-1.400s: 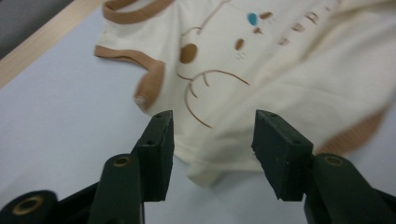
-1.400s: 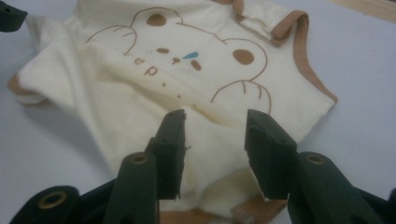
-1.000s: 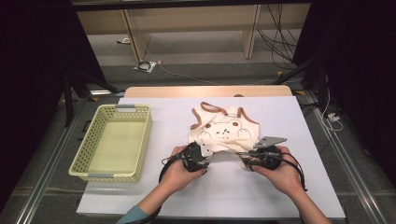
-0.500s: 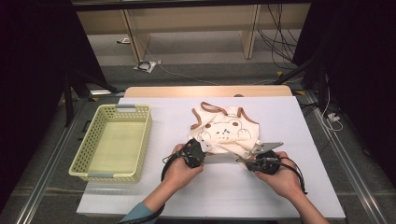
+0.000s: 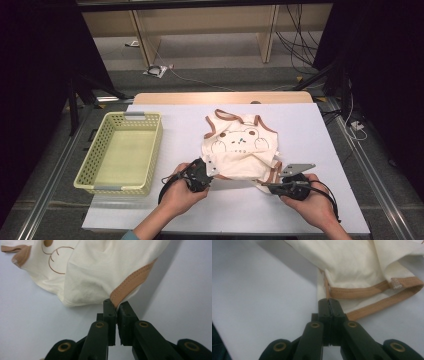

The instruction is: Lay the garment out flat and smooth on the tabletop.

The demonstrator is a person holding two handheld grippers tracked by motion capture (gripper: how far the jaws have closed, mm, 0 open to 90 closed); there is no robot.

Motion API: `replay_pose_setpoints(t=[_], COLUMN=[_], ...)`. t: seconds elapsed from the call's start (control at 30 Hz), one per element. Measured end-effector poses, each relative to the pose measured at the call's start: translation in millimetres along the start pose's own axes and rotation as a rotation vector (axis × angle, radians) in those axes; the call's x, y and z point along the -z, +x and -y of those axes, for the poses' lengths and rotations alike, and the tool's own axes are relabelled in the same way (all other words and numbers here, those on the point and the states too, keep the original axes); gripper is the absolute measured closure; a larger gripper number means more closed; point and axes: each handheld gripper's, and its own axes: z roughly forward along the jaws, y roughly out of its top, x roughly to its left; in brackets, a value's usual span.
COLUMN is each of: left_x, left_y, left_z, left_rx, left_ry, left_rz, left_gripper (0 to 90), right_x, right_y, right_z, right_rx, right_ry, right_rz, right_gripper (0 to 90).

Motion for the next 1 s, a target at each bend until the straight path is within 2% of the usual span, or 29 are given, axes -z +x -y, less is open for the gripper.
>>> replay_pose_setpoints(t=[0.07,0.33,0.47,0.5,0.6,0.63,0.87,1.0], left_x=[2.5,10.7,14.7,15.2,16.9,17.7,25.4,26.1], left_y=[-1.8,-7.1,-11.6,-12.9,-18.0,-19.4,-25.1,-25.5], left_z=[3.0,14.6,19.1,19.9,23.4,24.6,28.1,28.8], left_rx=[-0.017,-0.012,-0.031,-0.034,-0.050,-0.054,-0.085,-0.076], left_ry=[0.015,0.010,0.018,0.019,0.024,0.028,0.033,0.031], left_rz=[0.006,0.029,0.039,0.042,0.055,0.058,0.073,0.086], left_gripper=[85.2,85.0,85.1,85.1,85.0,85.0,85.0,85.0], right_x=[4.8,18.3,22.9,22.6,23.6,24.9,29.8,32.4], right_y=[2.6,12.2,21.7,22.9,26.4,27.8,32.4,32.1], right_z=[4.8,20.4,26.7,29.1,34.3,35.5,45.0,46.8], right_rx=[0.001,-0.005,-0.009,0.007,0.012,-0.002,0.012,0.001], right_ry=[0.000,-0.003,0.022,0.021,0.033,0.041,0.042,0.044], right_rz=[-0.009,-0.040,-0.068,-0.070,-0.078,-0.087,-0.109,-0.117], right_gripper=[89.9,89.9,89.9,89.9,89.9,89.9,89.9,89.9])
